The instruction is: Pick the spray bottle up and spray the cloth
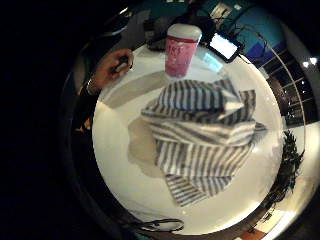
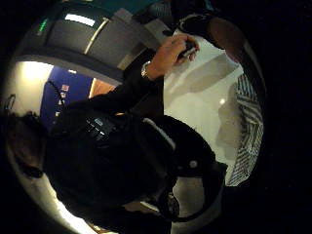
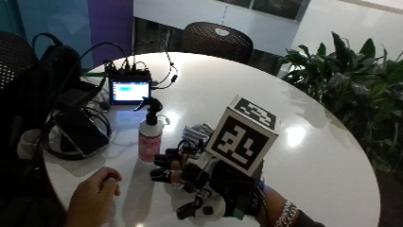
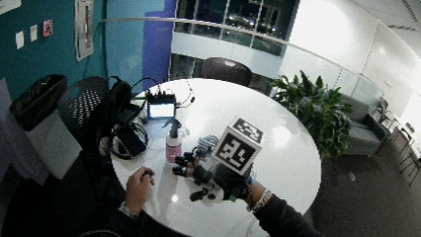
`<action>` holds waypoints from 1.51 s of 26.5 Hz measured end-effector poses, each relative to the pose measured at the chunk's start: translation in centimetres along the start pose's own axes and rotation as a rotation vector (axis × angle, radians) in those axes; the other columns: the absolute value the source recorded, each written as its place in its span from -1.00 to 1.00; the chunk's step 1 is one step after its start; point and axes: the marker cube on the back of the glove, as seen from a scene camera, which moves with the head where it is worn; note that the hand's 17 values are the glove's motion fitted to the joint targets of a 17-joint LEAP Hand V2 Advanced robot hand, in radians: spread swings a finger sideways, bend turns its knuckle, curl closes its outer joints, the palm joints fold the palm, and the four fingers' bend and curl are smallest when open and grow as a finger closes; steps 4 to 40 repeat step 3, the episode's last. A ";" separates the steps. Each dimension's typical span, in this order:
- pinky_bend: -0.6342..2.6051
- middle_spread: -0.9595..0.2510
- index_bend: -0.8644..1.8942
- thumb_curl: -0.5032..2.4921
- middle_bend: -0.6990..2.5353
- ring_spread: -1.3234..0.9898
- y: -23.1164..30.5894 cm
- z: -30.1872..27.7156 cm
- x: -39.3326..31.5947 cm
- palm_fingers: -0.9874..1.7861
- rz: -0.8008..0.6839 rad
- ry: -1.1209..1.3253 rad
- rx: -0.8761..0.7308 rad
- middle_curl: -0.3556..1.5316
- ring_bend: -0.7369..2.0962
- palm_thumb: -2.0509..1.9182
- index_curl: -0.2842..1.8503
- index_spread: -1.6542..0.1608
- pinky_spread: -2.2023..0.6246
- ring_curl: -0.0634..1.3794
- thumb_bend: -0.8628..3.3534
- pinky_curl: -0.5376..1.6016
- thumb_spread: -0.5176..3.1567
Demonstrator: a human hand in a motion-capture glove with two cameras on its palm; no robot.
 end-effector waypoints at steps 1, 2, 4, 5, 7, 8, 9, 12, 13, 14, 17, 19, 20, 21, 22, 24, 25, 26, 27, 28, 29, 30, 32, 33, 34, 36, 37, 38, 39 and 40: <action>-0.48 0.30 -0.21 -0.51 -0.44 -0.01 0.1 0.1 -0.1 0.03 0.000 0.005 -0.004 -0.25 -0.33 0.22 -0.35 0.33 0.63 -0.50 -0.60 -0.21 -0.13; -0.49 0.29 -0.21 -0.51 -0.44 -0.01 0.2 0.2 -0.1 0.03 0.001 0.008 -0.007 -0.25 -0.33 0.22 -0.36 0.33 0.63 -0.51 -0.60 -0.21 -0.13; -0.49 0.29 -0.21 -0.51 -0.44 -0.02 0.3 0.3 -0.1 0.04 0.002 0.010 -0.009 -0.25 -0.33 0.22 -0.36 0.32 0.63 -0.51 -0.60 -0.21 -0.12; -0.49 0.29 -0.21 -0.51 -0.44 -0.02 0.3 0.3 -0.1 0.04 0.002 0.010 -0.009 -0.25 -0.33 0.22 -0.36 0.32 0.63 -0.51 -0.60 -0.21 -0.12; -0.49 0.29 -0.21 -0.51 -0.44 -0.02 0.3 0.3 -0.1 0.04 0.002 0.010 -0.009 -0.25 -0.33 0.22 -0.36 0.32 0.63 -0.51 -0.60 -0.21 -0.12; -0.49 0.29 -0.21 -0.51 -0.44 -0.02 0.3 0.3 -0.1 0.04 0.002 0.010 -0.009 -0.25 -0.33 0.22 -0.36 0.32 0.63 -0.51 -0.60 -0.21 -0.12; -0.49 0.29 -0.21 -0.51 -0.44 -0.02 0.3 0.3 -0.1 0.04 0.002 0.010 -0.009 -0.25 -0.33 0.22 -0.36 0.32 0.63 -0.51 -0.60 -0.21 -0.12; -0.49 0.29 -0.21 -0.51 -0.44 -0.02 0.3 0.3 -0.1 0.04 0.002 0.010 -0.009 -0.25 -0.33 0.22 -0.36 0.32 0.63 -0.51 -0.60 -0.21 -0.12; -0.49 0.29 -0.21 -0.51 -0.44 -0.02 0.3 0.3 -0.1 0.04 0.002 0.010 -0.009 -0.25 -0.33 0.22 -0.36 0.32 0.63 -0.51 -0.60 -0.21 -0.12; -0.49 0.29 -0.21 -0.51 -0.44 -0.02 0.3 0.3 -0.1 0.04 0.002 0.010 -0.009 -0.25 -0.33 0.22 -0.36 0.32 0.63 -0.51 -0.60 -0.21 -0.12; -0.49 0.29 -0.21 -0.51 -0.44 -0.02 0.3 0.3 -0.1 0.04 0.002 0.010 -0.009 -0.25 -0.33 0.22 -0.36 0.32 0.63 -0.51 -0.60 -0.21 -0.12; -0.49 0.29 -0.21 -0.51 -0.44 -0.02 0.3 0.3 -0.1 0.04 0.002 0.010 -0.009 -0.25 -0.33 0.22 -0.36 0.32 0.63 -0.51 -0.60 -0.21 -0.12; -0.49 0.29 -0.21 -0.51 -0.44 -0.02 0.3 0.3 -0.1 0.04 0.002 0.010 -0.009 -0.25 -0.33 0.22 -0.36 0.32 0.63 -0.51 -0.60 -0.21 -0.12; -0.49 0.29 -0.21 -0.51 -0.44 -0.02 0.3 0.3 -0.1 0.04 0.002 0.010 -0.009 -0.25 -0.33 0.22 -0.36 0.32 0.63 -0.51 -0.60 -0.21 -0.12; -0.49 0.29 -0.21 -0.51 -0.44 -0.02 0.3 0.3 -0.1 0.04 0.002 0.010 -0.009 -0.25 -0.33 0.22 -0.36 0.32 0.63 -0.51 -0.60 -0.21 -0.12; -0.49 0.29 -0.21 -0.51 -0.44 -0.02 0.3 0.3 -0.1 0.04 0.002 0.010 -0.009 -0.25 -0.33 0.22 -0.36 0.32 0.63 -0.51 -0.60 -0.21 -0.12; -0.49 0.29 -0.21 -0.51 -0.44 -0.02 0.3 0.3 -0.1 0.04 0.002 0.010 -0.009 -0.25 -0.33 0.22 -0.36 0.32 0.63 -0.51 -0.60 -0.21 -0.12; -0.49 0.29 -0.21 -0.51 -0.44 -0.02 0.3 0.3 -0.1 0.04 0.002 0.010 -0.009 -0.25 -0.33 0.22 -0.36 0.32 0.63 -0.51 -0.60 -0.21 -0.12; -0.49 0.29 -0.21 -0.51 -0.44 -0.02 0.3 0.3 -0.1 0.04 0.002 0.010 -0.009 -0.25 -0.33 0.22 -0.36 0.32 0.63 -0.51 -0.60 -0.21 -0.12; -0.49 0.29 -0.21 -0.51 -0.44 -0.02 0.3 0.3 -0.1 0.04 0.002 0.010 -0.009 -0.25 -0.33 0.22 -0.36 0.32 0.63 -0.51 -0.60 -0.21 -0.12; -0.49 0.29 -0.21 -0.51 -0.44 -0.02 0.3 0.3 -0.1 0.04 0.002 0.010 -0.009 -0.25 -0.33 0.22 -0.36 0.32 0.63 -0.51 -0.60 -0.21 -0.12; -0.49 0.29 -0.21 -0.51 -0.44 -0.02 0.3 0.3 -0.1 0.04 0.002 0.010 -0.009 -0.25 -0.33 0.22 -0.36 0.32 0.63 -0.51 -0.60 -0.21 -0.12; -0.49 0.29 -0.21 -0.51 -0.44 -0.02 0.3 0.3 -0.1 0.04 0.002 0.010 -0.009 -0.25 -0.33 0.22 -0.36 0.32 0.63 -0.51 -0.60 -0.21 -0.12; -0.49 0.29 -0.21 -0.51 -0.44 -0.02 0.3 0.3 -0.1 0.04 0.002 0.010 -0.009 -0.25 -0.33 0.22 -0.36 0.32 0.63 -0.51 -0.60 -0.21 -0.12; -0.49 0.29 -0.21 -0.51 -0.44 -0.02 0.3 0.3 -0.1 0.04 0.002 0.010 -0.009 -0.25 -0.33 0.22 -0.36 0.32 0.63 -0.51 -0.60 -0.21 -0.12; -0.49 0.29 -0.21 -0.51 -0.44 -0.02 0.3 0.3 -0.1 0.04 0.002 0.010 -0.009 -0.25 -0.33 0.22 -0.36 0.32 0.63 -0.51 -0.60 -0.21 -0.12; -0.49 0.29 -0.21 -0.51 -0.44 -0.02 0.3 0.3 -0.1 0.04 0.002 0.010 -0.009 -0.25 -0.33 0.22 -0.36 0.32 0.63 -0.51 -0.60 -0.21 -0.12; -0.49 0.29 -0.21 -0.51 -0.44 -0.02 0.3 0.3 -0.1 0.04 0.002 0.010 -0.009 -0.25 -0.33 0.22 -0.36 0.32 0.63 -0.51 -0.60 -0.21 -0.12; -0.49 0.29 -0.21 -0.51 -0.44 -0.02 0.3 0.3 -0.1 0.04 0.002 0.010 -0.009 -0.25 -0.33 0.22 -0.36 0.32 0.63 -0.51 -0.60 -0.21 -0.12; -0.49 0.29 -0.21 -0.51 -0.44 -0.02 0.3 0.3 -0.1 0.04 0.002 0.010 -0.009 -0.25 -0.33 0.22 -0.36 0.32 0.63 -0.51 -0.60 -0.21 -0.12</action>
